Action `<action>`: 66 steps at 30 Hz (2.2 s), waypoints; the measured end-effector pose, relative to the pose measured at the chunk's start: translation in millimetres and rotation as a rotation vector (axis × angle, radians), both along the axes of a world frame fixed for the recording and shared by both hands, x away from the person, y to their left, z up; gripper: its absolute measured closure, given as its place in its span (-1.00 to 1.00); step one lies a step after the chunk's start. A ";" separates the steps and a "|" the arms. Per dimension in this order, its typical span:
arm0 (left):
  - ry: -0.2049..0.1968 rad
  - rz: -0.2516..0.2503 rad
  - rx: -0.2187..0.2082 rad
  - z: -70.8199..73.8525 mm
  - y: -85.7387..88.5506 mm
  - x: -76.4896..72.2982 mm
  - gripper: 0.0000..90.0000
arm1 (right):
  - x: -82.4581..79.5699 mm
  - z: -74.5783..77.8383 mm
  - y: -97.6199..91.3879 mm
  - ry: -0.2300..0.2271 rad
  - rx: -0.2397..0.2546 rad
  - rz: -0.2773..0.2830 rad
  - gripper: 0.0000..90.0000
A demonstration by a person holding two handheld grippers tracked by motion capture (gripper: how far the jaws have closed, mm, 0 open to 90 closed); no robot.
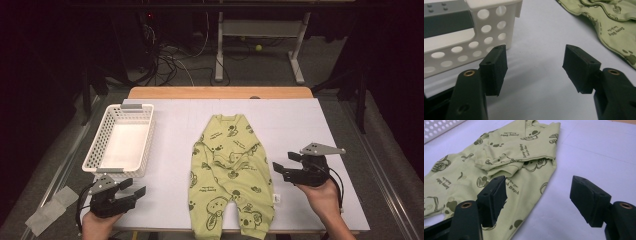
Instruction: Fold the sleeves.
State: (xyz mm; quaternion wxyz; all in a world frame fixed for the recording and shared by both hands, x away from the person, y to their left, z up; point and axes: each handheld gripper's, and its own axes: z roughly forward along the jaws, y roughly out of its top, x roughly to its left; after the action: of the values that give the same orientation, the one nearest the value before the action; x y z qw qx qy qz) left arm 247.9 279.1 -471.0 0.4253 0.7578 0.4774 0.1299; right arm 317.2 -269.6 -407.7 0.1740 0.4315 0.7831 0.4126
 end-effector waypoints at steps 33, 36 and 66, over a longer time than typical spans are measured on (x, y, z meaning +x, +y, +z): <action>-0.008 -0.001 0.001 0.9 0.2 -0.6 -0.26 | -65.2 -17.5 -48.7 -0.047 0.092 -0.103 -0.38; -0.008 0.000 0.000 0.7 0.4 -1.0 -0.26 | -71.4 -20.8 -53.2 -0.059 0.095 -0.113 -0.38; -0.030 0.002 -0.021 3.3 2.4 -4.1 -0.25 | -111.4 -57.3 -82.3 -0.117 0.131 -0.217 -0.41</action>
State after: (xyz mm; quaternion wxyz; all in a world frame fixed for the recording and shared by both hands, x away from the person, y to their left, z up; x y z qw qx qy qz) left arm 243.8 281.5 -467.7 0.4402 0.7507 0.4732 0.1365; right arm 205.9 -352.0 -464.9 0.2345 0.4991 0.6917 0.4663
